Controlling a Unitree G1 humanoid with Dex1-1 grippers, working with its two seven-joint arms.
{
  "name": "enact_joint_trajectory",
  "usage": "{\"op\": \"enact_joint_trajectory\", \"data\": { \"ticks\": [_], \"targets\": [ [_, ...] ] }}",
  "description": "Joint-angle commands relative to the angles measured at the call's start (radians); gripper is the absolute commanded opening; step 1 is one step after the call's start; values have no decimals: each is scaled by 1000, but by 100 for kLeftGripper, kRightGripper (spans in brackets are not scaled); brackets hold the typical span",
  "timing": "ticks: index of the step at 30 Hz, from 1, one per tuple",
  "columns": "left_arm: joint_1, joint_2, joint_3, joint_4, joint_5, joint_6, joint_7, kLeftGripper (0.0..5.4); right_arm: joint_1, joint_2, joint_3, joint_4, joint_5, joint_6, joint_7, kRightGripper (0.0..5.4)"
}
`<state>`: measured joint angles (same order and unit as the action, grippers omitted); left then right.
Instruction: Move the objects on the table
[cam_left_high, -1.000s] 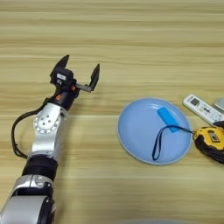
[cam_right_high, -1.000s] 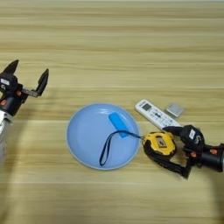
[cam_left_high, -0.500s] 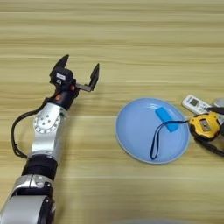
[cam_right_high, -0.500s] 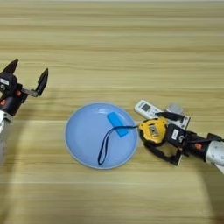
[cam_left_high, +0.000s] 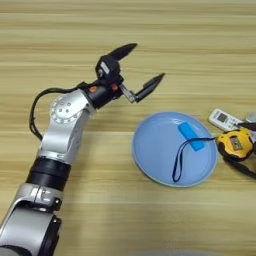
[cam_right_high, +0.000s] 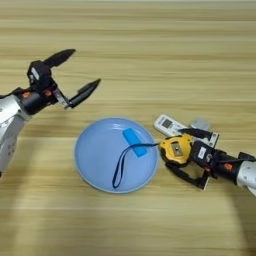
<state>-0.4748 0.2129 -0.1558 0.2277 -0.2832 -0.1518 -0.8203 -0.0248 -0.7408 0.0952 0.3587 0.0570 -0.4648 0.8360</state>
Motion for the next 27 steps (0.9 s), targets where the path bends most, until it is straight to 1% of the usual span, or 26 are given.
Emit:
{"op": "enact_joint_trajectory", "data": {
  "ticks": [1,3,5,7,10,12,14,16,19,23,27],
  "targets": [
    [-78,-1,-105,-5,32,76,-116,540,75,-7,59,21,-42,57,59,522],
    [-126,-20,-151,70,76,66,-147,540,77,-6,61,16,-38,63,57,522],
    [-171,-53,-181,162,112,47,-159,540,78,-2,63,11,-32,66,57,522],
    [-211,-94,-195,260,138,23,-159,540,82,-1,63,-2,-26,73,57,522],
    [-254,-155,-217,391,183,-11,-150,540,85,0,65,-14,-24,80,56,522],
    [-289,-216,-231,504,215,-44,-135,540,90,2,66,-32,-17,88,56,522],
    [-319,-267,-233,608,239,-75,-116,540,92,3,68,-40,-14,94,55,522],
    [-341,-305,-228,692,258,-106,-97,540,93,2,68,-46,-10,98,55,522],
    [-363,-350,-222,779,282,-142,-84,540,90,1,70,-50,-7,102,55,522],
    [-380,-398,-215,848,300,-170,-70,540,86,4,73,-49,-5,103,54,522],
    [-386,-419,-208,894,312,-190,-53,540,89,8,77,-59,1,109,54,522]
  ]
}}
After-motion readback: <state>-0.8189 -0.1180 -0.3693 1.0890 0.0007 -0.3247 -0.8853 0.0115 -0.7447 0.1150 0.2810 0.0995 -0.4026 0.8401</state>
